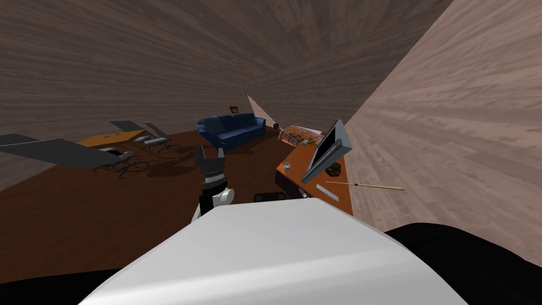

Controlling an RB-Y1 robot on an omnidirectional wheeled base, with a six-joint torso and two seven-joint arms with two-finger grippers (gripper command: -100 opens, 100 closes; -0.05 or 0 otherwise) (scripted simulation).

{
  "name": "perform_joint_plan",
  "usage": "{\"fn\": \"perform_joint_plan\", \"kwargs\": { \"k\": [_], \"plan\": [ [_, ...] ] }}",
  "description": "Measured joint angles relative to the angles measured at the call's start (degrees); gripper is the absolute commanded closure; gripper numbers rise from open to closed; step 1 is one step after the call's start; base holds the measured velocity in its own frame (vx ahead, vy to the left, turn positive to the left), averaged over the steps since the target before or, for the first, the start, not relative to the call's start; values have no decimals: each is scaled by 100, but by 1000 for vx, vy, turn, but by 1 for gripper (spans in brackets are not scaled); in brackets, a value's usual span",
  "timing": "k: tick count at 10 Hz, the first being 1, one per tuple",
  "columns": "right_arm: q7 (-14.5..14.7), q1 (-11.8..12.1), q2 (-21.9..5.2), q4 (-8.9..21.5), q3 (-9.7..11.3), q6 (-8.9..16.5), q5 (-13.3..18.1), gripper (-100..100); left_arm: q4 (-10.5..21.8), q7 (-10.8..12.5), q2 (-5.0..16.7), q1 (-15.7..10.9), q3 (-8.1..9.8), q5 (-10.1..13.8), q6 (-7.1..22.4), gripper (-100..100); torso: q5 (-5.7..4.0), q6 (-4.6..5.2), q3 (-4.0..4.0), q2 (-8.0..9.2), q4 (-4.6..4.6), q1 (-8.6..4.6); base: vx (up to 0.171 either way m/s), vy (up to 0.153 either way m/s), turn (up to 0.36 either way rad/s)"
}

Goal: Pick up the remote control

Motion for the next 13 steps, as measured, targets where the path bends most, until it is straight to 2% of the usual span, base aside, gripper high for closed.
{"fn": "perform_joint_plan", "kwargs": {
  "k": [2,4,6,8,11,12,13],
  "plan": [
    [102,14,-105,372,134,31,82,-100,0,0,0,0,0,0,0,0,0,-1,-1,-2,0,-3,6,-16,243],
    [167,44,-138,534,197,113,127,-100,0,0,0,2,1,0,0,0,-1,5,-1,-2,0,0,4,-10,135],
    [266,104,-218,834,312,102,208,-100,0,0,0,1,1,0,0,0,-1,4,-1,-2,0,-4,5,-21,281],
    [354,108,-315,1116,441,196,293,-100,0,0,0,2,1,0,0,0,-2,6,-2,-3,0,-8,9,-35,189],
    [499,114,-464,1873,651,117,436,-100,0,0,1,0,1,0,0,0,-2,1,-1,-2,0,-13,4,-44,343],
    [622,262,-522,1925,736,240,528,-100,0,0,1,0,1,0,0,0,-3,0,-1,-3,0,-20,2,-62,126],
    [696,281,-549,2121,778,239,570,-100,0,0,1,2,2,0,0,0,-4,8,-2,-3,0,-20,1,-52,235]
  ]
}}
